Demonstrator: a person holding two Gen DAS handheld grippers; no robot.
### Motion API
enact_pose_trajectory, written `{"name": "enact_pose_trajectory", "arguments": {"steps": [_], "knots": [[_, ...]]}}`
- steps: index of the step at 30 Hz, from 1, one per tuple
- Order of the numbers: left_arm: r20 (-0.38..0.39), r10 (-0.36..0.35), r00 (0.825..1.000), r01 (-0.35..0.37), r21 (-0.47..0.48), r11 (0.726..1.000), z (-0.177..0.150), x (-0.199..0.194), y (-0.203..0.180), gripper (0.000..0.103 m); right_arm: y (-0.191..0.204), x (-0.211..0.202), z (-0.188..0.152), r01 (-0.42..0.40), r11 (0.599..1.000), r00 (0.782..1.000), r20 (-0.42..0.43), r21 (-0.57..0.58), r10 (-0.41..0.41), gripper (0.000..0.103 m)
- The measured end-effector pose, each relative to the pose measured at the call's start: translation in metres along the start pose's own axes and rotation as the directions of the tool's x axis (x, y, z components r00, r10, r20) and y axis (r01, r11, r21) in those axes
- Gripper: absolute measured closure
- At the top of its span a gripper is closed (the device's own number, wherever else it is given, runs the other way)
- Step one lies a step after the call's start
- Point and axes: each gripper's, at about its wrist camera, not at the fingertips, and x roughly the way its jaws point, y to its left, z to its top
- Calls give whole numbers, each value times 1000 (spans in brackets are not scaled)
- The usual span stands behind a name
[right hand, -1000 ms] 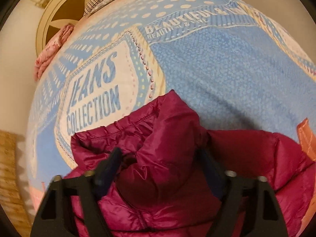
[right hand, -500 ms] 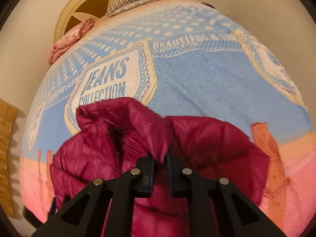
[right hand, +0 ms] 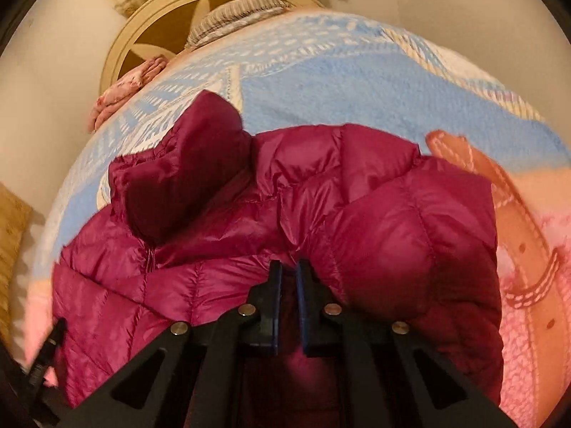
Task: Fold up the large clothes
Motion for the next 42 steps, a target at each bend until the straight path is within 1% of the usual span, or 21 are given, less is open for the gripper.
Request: {"name": "enact_pose_trajectory", "arguments": {"steps": [1, 3, 6, 8, 9, 10, 12, 14, 15, 16, 17, 21, 24, 26, 27, 29, 32, 34, 37, 40, 42], "knots": [[16, 5, 1000, -5, 22, 1000, 1, -3, -4, 0, 4, -4, 1, 1, 1000, 1000, 10, -20, -1, 96], [35, 9, 999, -11, 61, 998, -1, -3, -12, 0, 10, -15, 9, -68, 998, 997, 27, -19, 68, 93], [39, 25, 999, -27, 63, 998, -2, 0, -17, 0, 15, -37, 30, -180, 983, 981, 78, 42, 177, 90], [35, 12, 999, -14, 49, 999, -3, 1, -16, 0, 22, -43, 47, -224, 973, 972, 89, 63, 218, 53], [32, 14, 999, -15, 47, 999, -3, 3, -16, 0, 26, -40, 56, -237, 969, 970, 79, 75, 231, 19], [28, 12, 1000, -13, 45, 999, -3, 4, -15, 0, 29, -37, 62, -243, 966, 968, 84, 89, 235, 15], [20, 6, 1000, -7, 30, 1000, -4, 6, -12, 0, 40, -24, 74, -214, 973, 975, 75, 89, 207, 15], [13, -2, 1000, 2, 18, 1000, -3, 5, -10, 0, 53, -2, 81, -167, 984, 986, -6, 59, 168, 19], [8, -7, 1000, 7, 17, 1000, -3, 4, -10, 0, 56, 6, 81, -164, 986, 986, -35, 42, 166, 46], [6, -11, 1000, 11, 20, 1000, -2, 3, -10, 0, 60, 15, 79, -146, 989, 986, -73, 18, 147, 88], [6, -17, 1000, 17, 26, 1000, 1, 1, -10, 0, 62, 21, 76, -112, 994, 988, -106, -2, 112, 92], [35, -60, 998, 59, 22, 998, 18, -14, -10, 0, 62, 8, 56, -33, 995, 998, -49, -99, 28, 92], [63, -136, 989, 136, 5, 991, 43, -25, -15, 0, 44, 1, 39, -34, 996, 999, -33, -84, 32, 92], [70, -171, 983, 170, 21, 985, 59, -27, -27, 0, 30, 10, 28, -29, 998, 998, -54, -61, 26, 92], [72, -181, 981, 179, 41, 983, 66, -27, -36, 0, 19, 19, 21, -44, 998, 997, -73, -34, 41, 93], [61, -210, 976, 205, 82, 975, 78, -22, -52, 0, 6, 22, 13, -108, 994, 993, -37, 8, 108, 94], [14, -205, 979, 202, 123, 972, 93, -3, -76, 0, 5, 20, 7, -115, 993, 993, 8, -11, 115, 94], [-40, -210, 977, 213, 115, 970, 105, 17, -90, 0, 9, 18, -3, -99, 994, 993, 59, -55, 102, 94], [-137, -280, 950, 288, 43, 957, 120, 45, -104, 0, 3, 19, -4, -129, 991, 988, 75, -38, 132, 94], [-221, -322, 921, 327, -14, 945, 126, 69, -125, 0, -7, 19, -5, -175, 985, 981, 82, -7, 175, 94], [-258, -309, 915, 316, -15, 949, 126, 79, -141, 0, -8, 18, -7, -184, 983, 979, 85, -2, 183, 94]]}}
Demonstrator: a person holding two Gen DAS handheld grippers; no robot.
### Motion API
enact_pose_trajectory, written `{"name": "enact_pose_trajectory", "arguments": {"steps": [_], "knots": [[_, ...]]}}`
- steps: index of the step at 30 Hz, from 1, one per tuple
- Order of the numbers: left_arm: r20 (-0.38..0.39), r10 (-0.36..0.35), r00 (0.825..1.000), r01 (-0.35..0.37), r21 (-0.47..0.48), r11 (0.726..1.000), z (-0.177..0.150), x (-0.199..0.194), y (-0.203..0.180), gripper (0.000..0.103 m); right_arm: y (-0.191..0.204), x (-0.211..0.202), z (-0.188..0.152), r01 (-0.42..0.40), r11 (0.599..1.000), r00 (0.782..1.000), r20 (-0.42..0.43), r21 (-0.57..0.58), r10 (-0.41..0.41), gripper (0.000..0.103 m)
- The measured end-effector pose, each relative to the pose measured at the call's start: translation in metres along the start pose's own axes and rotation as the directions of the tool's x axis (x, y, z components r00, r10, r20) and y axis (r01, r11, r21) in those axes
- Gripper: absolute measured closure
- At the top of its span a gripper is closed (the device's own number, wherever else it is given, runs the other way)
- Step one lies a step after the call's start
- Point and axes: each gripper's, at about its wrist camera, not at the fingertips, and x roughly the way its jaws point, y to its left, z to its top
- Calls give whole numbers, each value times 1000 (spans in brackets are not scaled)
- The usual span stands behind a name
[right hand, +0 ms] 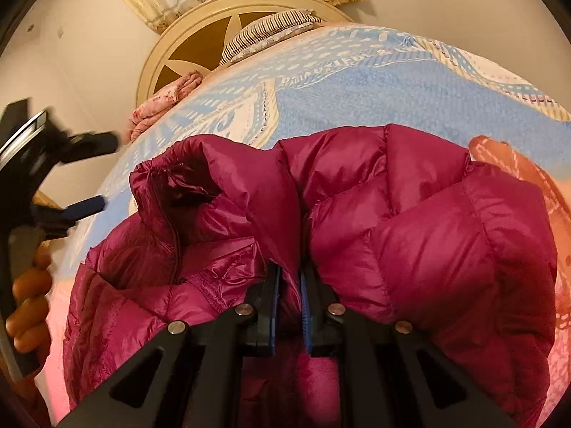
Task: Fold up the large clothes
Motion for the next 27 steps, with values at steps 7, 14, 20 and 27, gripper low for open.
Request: {"name": "enact_pose_trajectory", "arguments": {"steps": [7, 14, 20, 27], "knots": [[-71, 198, 978, -189, 120, 975, -2, 35, -32, 0, 1, 1, 1, -20, 1000, 1000, 5, 14, 20, 94], [-77, 254, 964, -243, 126, 962, -22, 29, -7, 64, -2, 1, 2, -30, 999, 1000, 7, 22, 30, 94], [18, 168, 986, -169, 42, 985, -41, -13, 14, 84, -2, 1, 2, -29, 999, 1000, 8, 21, 29, 94], [0, 143, 990, -143, -28, 989, -91, -20, 33, 86, -2, 1, 2, -21, 1000, 1000, 8, 15, 21, 94]]}}
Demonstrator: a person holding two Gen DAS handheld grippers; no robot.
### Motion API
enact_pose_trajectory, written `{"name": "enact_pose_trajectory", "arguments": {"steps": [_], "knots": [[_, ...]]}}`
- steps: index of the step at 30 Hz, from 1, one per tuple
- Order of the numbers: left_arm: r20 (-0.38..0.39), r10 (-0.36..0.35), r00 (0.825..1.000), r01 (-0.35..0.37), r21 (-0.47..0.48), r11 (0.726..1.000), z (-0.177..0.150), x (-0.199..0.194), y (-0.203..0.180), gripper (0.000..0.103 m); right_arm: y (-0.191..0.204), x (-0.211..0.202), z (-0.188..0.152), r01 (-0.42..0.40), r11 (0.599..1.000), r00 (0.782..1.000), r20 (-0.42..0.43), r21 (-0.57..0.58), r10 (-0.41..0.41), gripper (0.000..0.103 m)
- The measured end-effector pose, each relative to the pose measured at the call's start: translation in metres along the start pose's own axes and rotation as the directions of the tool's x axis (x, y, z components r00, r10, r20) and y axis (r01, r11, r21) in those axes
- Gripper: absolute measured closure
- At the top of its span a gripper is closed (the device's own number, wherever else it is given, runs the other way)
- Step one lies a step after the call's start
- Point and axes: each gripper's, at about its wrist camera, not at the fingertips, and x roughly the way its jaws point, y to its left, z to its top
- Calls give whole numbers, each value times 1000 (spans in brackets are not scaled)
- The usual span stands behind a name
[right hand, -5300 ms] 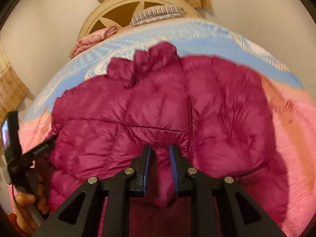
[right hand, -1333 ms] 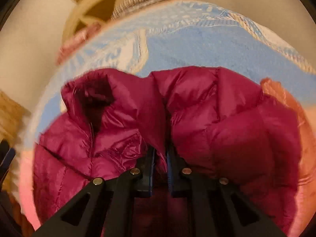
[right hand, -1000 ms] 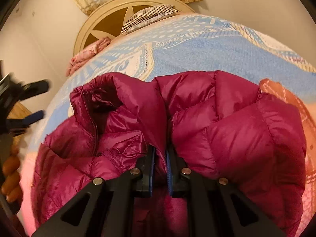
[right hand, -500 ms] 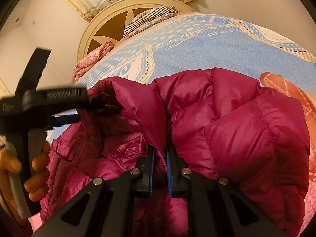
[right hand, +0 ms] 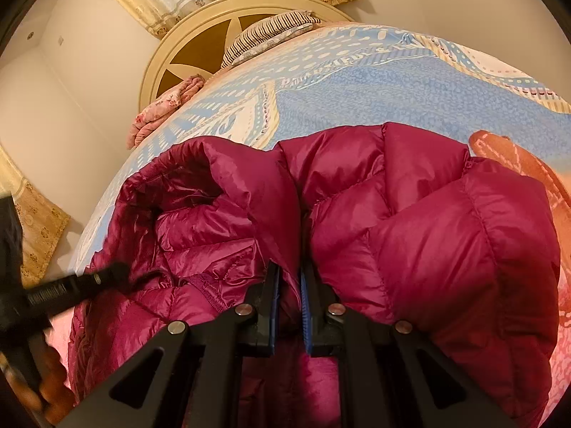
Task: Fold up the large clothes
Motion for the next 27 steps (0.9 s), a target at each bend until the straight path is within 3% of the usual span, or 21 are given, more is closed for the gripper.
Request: {"name": "enact_pose_trajectory", "arguments": {"steps": [7, 13, 15, 17, 19, 22, 24, 27], "knots": [[27, -47, 999, 50, -125, 991, -20, 2, 21, 82, 0, 0, 0, -4, 1000, 1000, 1, 2, 4, 92], [163, -50, 985, 77, -164, 984, -42, 2, 27, 82, -14, -18, 12, -82, 992, 994, -60, 99, 88, 87], [176, -65, 982, 98, -186, 978, -43, 2, 30, 82, -20, -50, 19, -56, 988, 997, 53, 145, 49, 87], [188, -73, 979, 111, -203, 973, -44, 2, 32, 82, -14, -88, 36, 5, 989, 976, 216, 148, -38, 87], [194, -68, 979, 107, -199, 974, -45, 2, 32, 82, 7, -92, 58, 35, 995, 970, 238, 97, -57, 87], [197, -75, 978, 114, -200, 973, -46, 1, 35, 82, 45, -56, 95, 15, 1000, 989, 150, 27, -19, 87], [199, -81, 977, 121, -201, 972, -47, 1, 36, 82, 67, -13, 116, 40, 999, 998, 57, 18, -41, 87], [201, -89, 976, 129, -197, 972, -50, 0, 38, 82, 84, 40, 128, 62, 998, 995, -79, -11, -62, 87]]}}
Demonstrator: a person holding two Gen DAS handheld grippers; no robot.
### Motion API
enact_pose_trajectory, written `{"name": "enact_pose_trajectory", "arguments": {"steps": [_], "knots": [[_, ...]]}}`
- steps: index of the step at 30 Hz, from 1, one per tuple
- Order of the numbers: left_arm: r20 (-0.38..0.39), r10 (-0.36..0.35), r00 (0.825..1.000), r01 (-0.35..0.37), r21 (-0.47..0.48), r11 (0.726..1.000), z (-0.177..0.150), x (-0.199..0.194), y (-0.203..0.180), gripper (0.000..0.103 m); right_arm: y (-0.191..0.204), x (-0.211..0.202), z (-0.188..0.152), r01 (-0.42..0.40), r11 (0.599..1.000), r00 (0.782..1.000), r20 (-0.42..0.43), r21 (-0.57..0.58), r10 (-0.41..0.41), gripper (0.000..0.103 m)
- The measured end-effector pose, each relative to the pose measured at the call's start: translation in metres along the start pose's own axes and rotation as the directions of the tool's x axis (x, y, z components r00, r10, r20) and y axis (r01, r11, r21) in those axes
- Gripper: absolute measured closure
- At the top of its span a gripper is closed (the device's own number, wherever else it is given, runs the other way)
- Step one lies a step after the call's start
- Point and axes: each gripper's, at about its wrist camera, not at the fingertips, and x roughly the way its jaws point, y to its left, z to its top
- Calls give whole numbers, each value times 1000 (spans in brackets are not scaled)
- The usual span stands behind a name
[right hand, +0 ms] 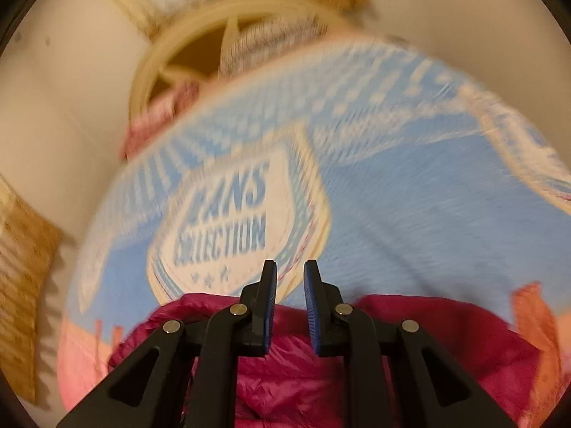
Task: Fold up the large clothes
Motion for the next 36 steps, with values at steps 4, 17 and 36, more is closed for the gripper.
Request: {"name": "enact_pose_trajectory", "arguments": {"steps": [4, 17, 36], "knots": [[0, -12, 1000, 12, -10, 1000, 0, -1, 3, 82, 9, 31, -24, -27, 998, 981, -194, -58, 15, 87], [72, 35, 997, -45, 136, 990, 32, -69, -10, 67, -14, 14, -104, -37, 970, 999, -30, -241, 31, 87], [-105, 226, 969, -200, 215, 956, 63, 42, -26, 34, -20, 14, -104, -74, 972, 997, 0, -223, 76, 87]]}}
